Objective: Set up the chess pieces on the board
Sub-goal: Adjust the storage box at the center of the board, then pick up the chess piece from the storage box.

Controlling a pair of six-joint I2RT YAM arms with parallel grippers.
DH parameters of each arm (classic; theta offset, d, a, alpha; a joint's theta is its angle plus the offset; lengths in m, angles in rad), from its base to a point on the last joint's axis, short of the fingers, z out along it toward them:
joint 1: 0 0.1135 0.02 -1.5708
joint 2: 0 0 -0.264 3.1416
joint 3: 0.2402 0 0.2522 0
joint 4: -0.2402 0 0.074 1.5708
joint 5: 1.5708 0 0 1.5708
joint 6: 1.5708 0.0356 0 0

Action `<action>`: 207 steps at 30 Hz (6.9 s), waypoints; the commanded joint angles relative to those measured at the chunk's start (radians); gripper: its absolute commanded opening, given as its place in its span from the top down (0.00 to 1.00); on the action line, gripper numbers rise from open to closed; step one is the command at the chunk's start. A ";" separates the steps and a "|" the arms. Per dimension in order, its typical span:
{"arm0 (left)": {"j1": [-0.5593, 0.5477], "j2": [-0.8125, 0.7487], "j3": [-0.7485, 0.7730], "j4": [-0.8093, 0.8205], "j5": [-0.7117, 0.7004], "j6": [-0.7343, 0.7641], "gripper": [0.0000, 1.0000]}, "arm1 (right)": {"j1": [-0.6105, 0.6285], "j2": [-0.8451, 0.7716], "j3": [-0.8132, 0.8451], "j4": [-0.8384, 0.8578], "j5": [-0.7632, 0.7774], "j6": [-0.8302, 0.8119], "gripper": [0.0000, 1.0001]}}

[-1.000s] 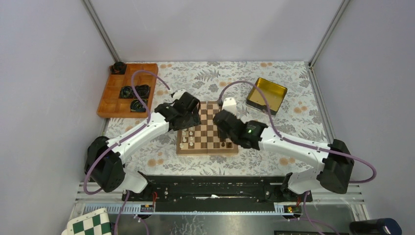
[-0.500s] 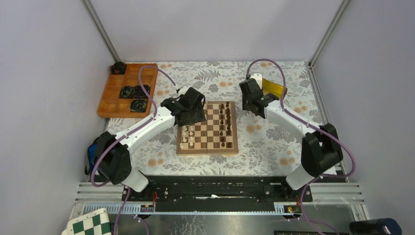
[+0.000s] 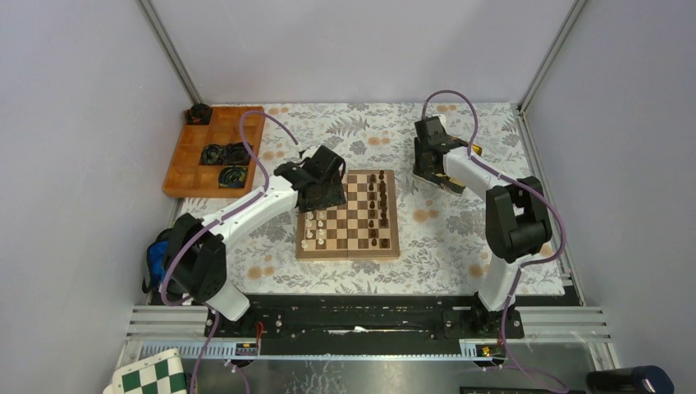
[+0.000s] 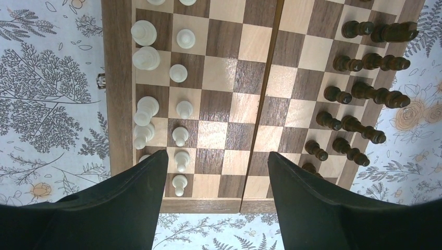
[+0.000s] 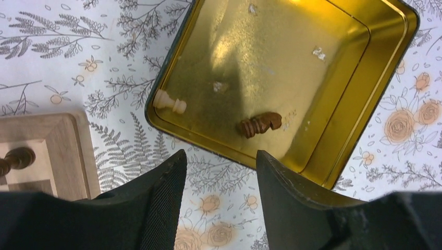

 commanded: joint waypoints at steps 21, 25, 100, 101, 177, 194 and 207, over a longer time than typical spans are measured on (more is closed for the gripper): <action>0.041 0.006 0.014 0.045 0.044 0.028 0.22 | -0.048 0.028 0.048 0.035 -0.125 -0.038 0.41; 0.041 0.006 0.007 0.049 0.049 0.024 0.22 | -0.048 -0.012 0.050 0.050 -0.123 -0.048 0.42; 0.107 0.063 -0.005 0.075 0.098 0.057 0.23 | -0.049 0.217 0.308 -0.083 -0.191 0.002 0.43; 0.107 0.071 0.003 0.074 0.103 0.055 0.23 | -0.050 0.182 0.297 -0.071 -0.187 -0.007 0.42; 0.121 0.047 0.036 0.051 0.124 0.079 0.24 | -0.068 0.094 -0.073 0.102 -0.129 0.017 0.85; 0.121 -0.026 0.001 0.048 0.108 0.062 0.24 | -0.068 -0.059 -0.053 0.027 -0.113 0.030 0.95; 0.120 -0.141 -0.023 0.051 0.091 0.051 0.24 | 0.070 -0.194 0.059 -0.190 -0.203 0.009 1.00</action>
